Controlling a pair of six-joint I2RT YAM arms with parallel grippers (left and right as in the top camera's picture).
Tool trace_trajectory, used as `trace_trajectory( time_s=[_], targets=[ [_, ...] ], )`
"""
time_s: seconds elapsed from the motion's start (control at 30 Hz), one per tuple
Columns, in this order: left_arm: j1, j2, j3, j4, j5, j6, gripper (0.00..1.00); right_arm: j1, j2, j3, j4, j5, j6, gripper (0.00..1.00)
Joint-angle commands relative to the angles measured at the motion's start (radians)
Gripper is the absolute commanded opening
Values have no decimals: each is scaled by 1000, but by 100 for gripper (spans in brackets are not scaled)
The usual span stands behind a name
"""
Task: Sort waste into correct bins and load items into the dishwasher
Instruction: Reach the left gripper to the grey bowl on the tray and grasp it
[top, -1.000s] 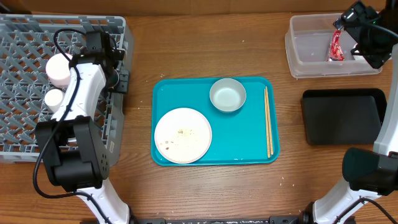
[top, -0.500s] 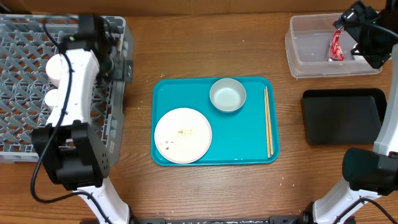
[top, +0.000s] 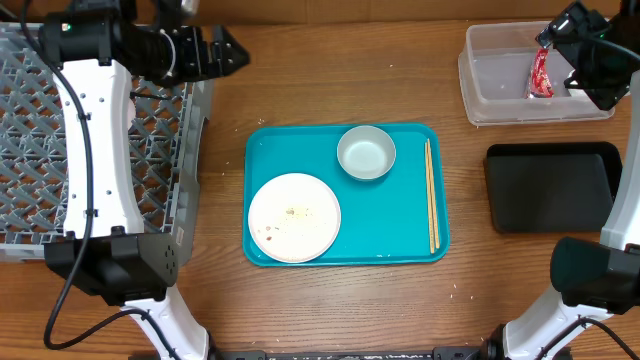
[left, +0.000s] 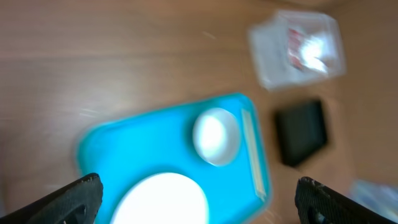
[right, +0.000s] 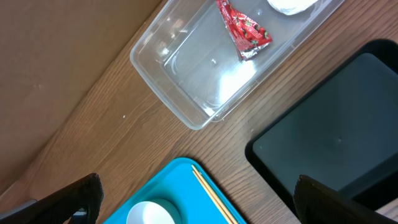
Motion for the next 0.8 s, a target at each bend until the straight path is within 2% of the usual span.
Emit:
trace_trajectory(
  time_s=[0.0, 0.07, 0.1, 0.17, 0.23, 0.37, 0.4, 0.43, 0.47, 0.5, 0.6, 0.67, 0.77],
  targets=[
    [-90, -2, -2, -65, 204, 135, 100, -2, -1, 9, 3, -1, 4, 100],
    [-154, -2, -2, -91, 151, 160, 100, -2, -1, 9, 3, -1, 4, 100],
    [-190, -1, -2, -92, 105, 158, 96, -2, -1, 9, 3, -1, 4, 100],
    [-262, -1, -5, -91, -7, 120, 94, -2, -1, 9, 3, -1, 4, 100],
    [-340, 3, -5, -88, -161, 45, 87, -2, -1, 9, 3, -1, 4, 100],
    [-479, 20, -5, -90, -426, -116, 80, -2, -1, 9, 3, -1, 4, 100],
    [-536, 32, -5, -93, -500, -158, 74, -2, -1, 9, 3, -1, 4, 100],
    [-565, 37, -5, -95, -527, -177, 64, -2, -1, 9, 3, -1, 4, 100],
    [-589, 40, -5, -99, -540, -192, 49, -2, -1, 9, 3, -1, 4, 100],
    [-616, 44, -5, -100, -542, -207, 45, -2, -1, 9, 3, -1, 4, 100],
    [-671, 46, -5, -94, -543, -232, 45, -2, -1, 9, 3, -1, 4, 100],
    [-702, 47, -5, -81, -547, -234, 55, -2, -1, 9, 3, -1, 4, 100],
    [-732, 52, -5, -71, -587, -250, 64, -2, -1, 9, 3, -1, 4, 100]
  ],
)
